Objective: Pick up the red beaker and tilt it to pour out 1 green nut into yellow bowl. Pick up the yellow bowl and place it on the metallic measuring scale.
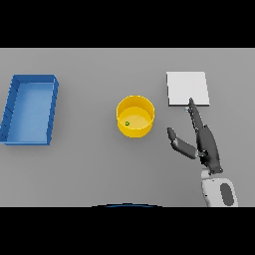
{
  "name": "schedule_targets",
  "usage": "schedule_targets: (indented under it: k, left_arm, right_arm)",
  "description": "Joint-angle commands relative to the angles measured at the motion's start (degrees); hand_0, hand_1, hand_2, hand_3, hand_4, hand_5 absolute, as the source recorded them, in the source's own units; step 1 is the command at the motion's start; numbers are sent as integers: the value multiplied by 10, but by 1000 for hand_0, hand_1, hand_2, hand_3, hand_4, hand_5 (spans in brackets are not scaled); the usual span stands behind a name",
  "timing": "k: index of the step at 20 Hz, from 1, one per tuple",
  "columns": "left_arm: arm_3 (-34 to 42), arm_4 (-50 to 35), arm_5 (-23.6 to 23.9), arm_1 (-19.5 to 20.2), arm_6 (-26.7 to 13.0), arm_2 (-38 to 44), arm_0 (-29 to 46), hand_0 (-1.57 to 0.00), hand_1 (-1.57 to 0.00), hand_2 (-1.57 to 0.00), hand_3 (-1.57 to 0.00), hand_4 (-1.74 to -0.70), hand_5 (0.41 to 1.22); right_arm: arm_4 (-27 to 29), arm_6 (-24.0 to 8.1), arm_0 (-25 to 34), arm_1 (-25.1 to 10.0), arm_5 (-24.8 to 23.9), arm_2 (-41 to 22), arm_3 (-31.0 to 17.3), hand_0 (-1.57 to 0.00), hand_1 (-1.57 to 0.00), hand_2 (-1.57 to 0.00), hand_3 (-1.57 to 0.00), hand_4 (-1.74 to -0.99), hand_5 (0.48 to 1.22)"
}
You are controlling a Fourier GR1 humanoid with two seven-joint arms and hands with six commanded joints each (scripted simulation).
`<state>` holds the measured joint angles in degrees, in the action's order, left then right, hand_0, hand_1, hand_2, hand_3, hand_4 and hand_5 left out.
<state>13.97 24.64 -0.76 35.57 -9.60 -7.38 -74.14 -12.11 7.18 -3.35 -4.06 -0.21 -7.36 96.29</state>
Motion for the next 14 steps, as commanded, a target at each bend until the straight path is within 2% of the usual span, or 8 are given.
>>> schedule_targets:
  k: [1,4,6,9,11,14]
  left_arm:
    - [9,-19,13,-3,-24,14,18,-1571,-1571,-1571,-1567,-1741,1221]
    - [66,-69,33,-8,-45,39,101,-1571,-1571,-1571,-1569,-1741,1221]
    - [132,-96,50,-11,-55,43,180,-1571,-1571,-1571,-1570,-1741,1221]
    - [251,-134,69,-18,-85,49,282,-1571,-1571,-1571,-1570,-1741,1221]
    - [325,-151,79,-24,-104,45,342,-1571,-1571,-1571,-1571,-1741,1151]
    - [392,-159,95,-30,-156,40,389,-1571,-1571,-1571,-1571,-1741,984]
  right_arm:
    - [0,3,-1,0,2,-2,2,1,1,1,1,-1138,648]
    - [6,7,3,-1,3,2,-5,1,1,1,1,-1127,664]
    - [7,18,-3,-4,7,2,-8,1,1,1,1,-1141,673]
    - [-2,14,-6,-1,3,-5,3,1,1,1,1,-1166,676]
    - [-4,11,-3,-1,1,-3,-8,1,1,1,1,-1174,676]
    - [-1,14,-5,1,-1,-2,-4,1,1,1,1,-1161,671]
